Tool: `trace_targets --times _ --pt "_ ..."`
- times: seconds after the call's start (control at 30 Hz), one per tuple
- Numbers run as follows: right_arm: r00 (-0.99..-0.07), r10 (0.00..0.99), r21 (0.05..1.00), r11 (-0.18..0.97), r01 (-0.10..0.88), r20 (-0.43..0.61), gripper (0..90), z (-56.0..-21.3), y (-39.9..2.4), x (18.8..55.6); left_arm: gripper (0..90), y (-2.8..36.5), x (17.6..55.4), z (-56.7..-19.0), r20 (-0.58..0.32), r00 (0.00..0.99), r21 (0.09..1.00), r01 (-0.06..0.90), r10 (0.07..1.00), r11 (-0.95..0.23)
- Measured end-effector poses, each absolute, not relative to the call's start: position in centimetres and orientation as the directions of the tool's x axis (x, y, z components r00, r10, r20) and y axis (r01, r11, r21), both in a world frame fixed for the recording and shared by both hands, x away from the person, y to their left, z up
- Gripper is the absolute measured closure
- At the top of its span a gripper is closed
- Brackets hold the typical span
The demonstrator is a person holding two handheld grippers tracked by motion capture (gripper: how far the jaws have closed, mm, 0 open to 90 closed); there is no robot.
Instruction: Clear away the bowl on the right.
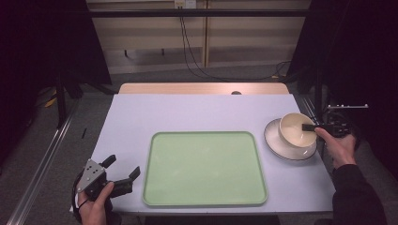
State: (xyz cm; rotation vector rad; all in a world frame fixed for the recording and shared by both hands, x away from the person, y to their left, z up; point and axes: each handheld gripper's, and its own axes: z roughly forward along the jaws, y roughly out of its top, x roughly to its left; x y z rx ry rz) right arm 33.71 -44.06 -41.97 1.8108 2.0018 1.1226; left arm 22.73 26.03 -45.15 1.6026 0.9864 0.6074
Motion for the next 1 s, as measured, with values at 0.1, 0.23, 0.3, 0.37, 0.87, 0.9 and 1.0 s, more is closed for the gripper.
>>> trace_targets --times 0.1,0.23,0.3,0.37,0.87,0.9,1.0 --pt "-0.217 0.919 0.661 -0.060 0.748 0.328 84.0 -41.7 -44.1 33.6 1.6 26.0 22.7 -45.2 -0.113 0.520 0.958 0.283 0.846 -0.046" --pt "-0.232 0.914 0.679 -0.061 0.732 0.332 84.0 -41.1 -44.3 33.3 1.6 26.0 22.7 -45.2 -0.112 0.521 0.958 0.283 0.846 -0.048" --pt "-0.235 0.913 0.681 -0.061 0.729 0.333 84.0 -41.0 -44.3 33.3 1.6 26.0 22.7 -45.1 -0.110 0.518 0.958 0.283 0.848 -0.048" --pt "-0.255 0.911 0.686 -0.041 0.726 0.325 84.0 -40.6 -44.1 33.2 1.6 26.0 22.8 -45.2 -0.110 0.522 0.958 0.283 0.846 -0.050" --pt "-0.294 0.897 0.710 -0.030 0.703 0.329 84.0 -39.4 -43.3 33.0 1.6 26.0 22.7 -45.1 -0.107 0.517 0.958 0.282 0.849 -0.051" --pt "-0.294 0.897 0.710 -0.030 0.703 0.329 84.0 -39.4 -43.3 33.1 1.6 26.0 22.7 -45.1 -0.106 0.518 0.958 0.282 0.849 -0.053" --pt "-0.289 0.896 0.704 -0.035 0.709 0.337 84.0 -39.3 -43.1 33.2 1.6 26.1 22.8 -45.2 -0.106 0.525 0.957 0.283 0.845 -0.055"
